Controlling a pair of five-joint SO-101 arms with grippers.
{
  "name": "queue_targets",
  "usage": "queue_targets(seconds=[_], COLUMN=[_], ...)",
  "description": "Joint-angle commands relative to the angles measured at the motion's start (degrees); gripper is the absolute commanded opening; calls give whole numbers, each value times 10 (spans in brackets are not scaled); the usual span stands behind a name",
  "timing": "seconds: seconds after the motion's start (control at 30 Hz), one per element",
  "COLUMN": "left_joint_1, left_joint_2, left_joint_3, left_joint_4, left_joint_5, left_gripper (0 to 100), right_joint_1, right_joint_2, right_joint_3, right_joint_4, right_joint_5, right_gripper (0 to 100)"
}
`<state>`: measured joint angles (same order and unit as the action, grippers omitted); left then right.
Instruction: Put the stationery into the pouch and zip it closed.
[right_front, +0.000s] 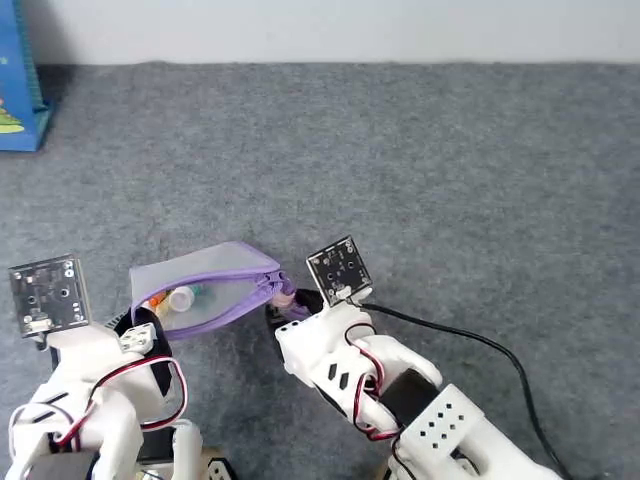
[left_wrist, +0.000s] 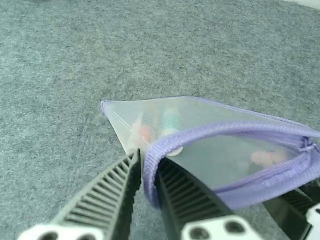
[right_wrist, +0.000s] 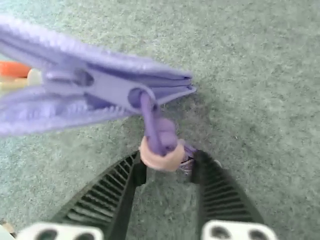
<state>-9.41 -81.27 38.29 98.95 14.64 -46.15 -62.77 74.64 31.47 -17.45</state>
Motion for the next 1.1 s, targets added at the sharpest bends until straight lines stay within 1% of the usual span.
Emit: queue_targets(seconds=[0.0,0.07,0.1,0.2,0.3,0.37,0.5,0.63,0.73,0.8,0.93,1.07], left_joint_1=[-5,-5,-5,-4,-4,-4,-5,-3,-3,-3,-3,-3], left_joint_2=[-4,-4,-4,-4,-4,-4,-4,-4,-4,-4,-4,-4], left_joint_3=[-20,-20,-20,-20,-20,-20,-20,-20,-20,-20,-19,-19], left_joint_4=[1,1,1,1,1,1,1,1,-1,-1,-1,-1], left_joint_5=[-2,-2,-2,-2,-2,-2,-2,-4,-4,-4,-4,-4], left_gripper=[12,12,12,12,12,12,12,12,13,13,13,13], right_joint_1=[5,15,19,28,31,31,34,64,73,74,74,71], right_joint_2=[3,3,3,3,0,-18,-106,-232,-313,-352,-385,-378], right_joint_3=[-33,-33,-34,-34,-34,-32,-30,-30,-28,-28,-27,-7], right_joint_4=[-6,-7,-7,-7,-5,0,61,131,175,198,230,217], right_joint_5=[-4,-4,-4,-3,2,21,32,33,59,62,63,63], right_gripper=[3,39,39,5,8,8,8,7,7,7,7,7])
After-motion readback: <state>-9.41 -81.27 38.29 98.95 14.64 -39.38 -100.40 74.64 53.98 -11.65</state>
